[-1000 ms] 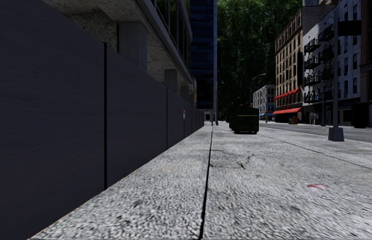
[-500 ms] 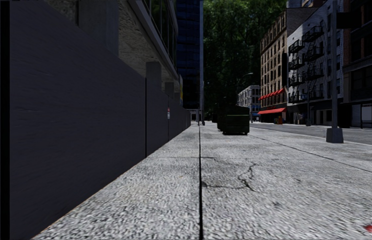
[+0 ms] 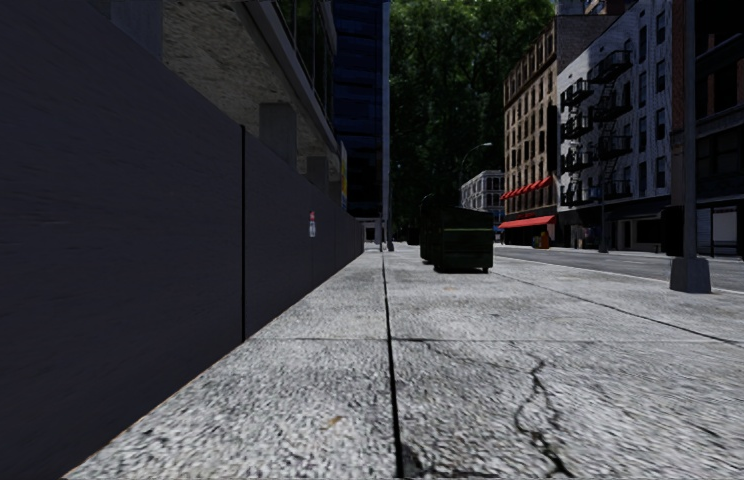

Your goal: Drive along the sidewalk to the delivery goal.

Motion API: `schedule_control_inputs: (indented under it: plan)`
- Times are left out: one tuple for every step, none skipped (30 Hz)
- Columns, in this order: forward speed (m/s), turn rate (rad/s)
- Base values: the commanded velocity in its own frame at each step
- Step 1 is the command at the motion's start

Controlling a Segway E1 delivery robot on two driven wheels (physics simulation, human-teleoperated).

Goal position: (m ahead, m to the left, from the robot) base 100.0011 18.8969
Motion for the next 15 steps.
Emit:
schedule_control_inputs:
  plan:
    - [2.00,-0.48]
    - [2.00,-0.48]
    - [2.00,-0.48]
    - [2.00,-0.48]
    - [2.00,-0.48]
    - [2.00,-0.48]
    - [2.00,-0.48]
    - [2.00,-0.48]
    - [2.00,-0.41]
    - [2.00,-0.30]
    - [2.00,-0.30]
    - [2.00,-0.23]
    - [2.00,-0.08]
    - [2.00,0.00]
    - [2.00,0.00]
